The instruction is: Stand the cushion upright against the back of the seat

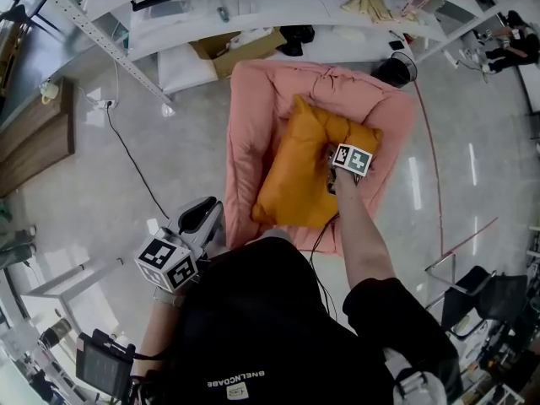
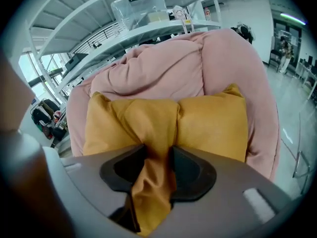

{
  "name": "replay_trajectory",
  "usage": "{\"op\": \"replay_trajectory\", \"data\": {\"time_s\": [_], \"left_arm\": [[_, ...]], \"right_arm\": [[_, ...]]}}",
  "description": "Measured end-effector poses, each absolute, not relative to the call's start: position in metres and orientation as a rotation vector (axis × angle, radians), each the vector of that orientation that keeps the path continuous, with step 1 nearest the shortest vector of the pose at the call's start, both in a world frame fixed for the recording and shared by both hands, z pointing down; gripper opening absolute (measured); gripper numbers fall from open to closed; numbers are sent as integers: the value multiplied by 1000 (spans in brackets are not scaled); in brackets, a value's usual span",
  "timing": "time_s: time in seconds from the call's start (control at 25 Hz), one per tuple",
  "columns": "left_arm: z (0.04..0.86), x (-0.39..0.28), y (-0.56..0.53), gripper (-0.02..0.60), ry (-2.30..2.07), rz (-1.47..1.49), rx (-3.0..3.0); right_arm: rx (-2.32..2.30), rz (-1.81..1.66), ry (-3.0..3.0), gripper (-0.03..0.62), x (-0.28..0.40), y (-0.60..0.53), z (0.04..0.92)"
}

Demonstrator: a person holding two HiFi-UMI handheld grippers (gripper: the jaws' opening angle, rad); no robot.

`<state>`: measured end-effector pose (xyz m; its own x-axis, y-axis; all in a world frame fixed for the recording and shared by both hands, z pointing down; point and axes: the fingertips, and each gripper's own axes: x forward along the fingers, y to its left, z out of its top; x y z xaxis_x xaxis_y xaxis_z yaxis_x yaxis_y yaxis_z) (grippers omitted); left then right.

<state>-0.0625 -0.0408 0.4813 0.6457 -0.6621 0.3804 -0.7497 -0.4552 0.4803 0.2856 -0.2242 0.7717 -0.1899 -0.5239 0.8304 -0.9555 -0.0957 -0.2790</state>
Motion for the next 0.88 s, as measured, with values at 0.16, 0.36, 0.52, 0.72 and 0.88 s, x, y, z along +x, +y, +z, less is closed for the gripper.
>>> {"op": "replay_trajectory", "data": {"time_s": [0.16, 0.36, 0.52, 0.72, 0.88], "left_arm": [[482, -68, -40, 67, -1104, 179, 2240], [480, -68, -34, 67, -1077, 168, 2257], [480, -63, -32, 67, -1031, 172, 2287], [479, -51, -40, 67, -918, 175, 2325], [473, -39, -40, 67, -845, 184, 2361]], "right_arm": [[1676, 1216, -1755, 74, 288, -218, 765], [1783, 1214, -1856, 16, 294, -190, 739], [1881, 1160, -1909, 12, 304, -163, 713], [1945, 1039, -1991, 14, 305, -136, 666], [1989, 934, -2040, 14, 301, -116, 625]]}}
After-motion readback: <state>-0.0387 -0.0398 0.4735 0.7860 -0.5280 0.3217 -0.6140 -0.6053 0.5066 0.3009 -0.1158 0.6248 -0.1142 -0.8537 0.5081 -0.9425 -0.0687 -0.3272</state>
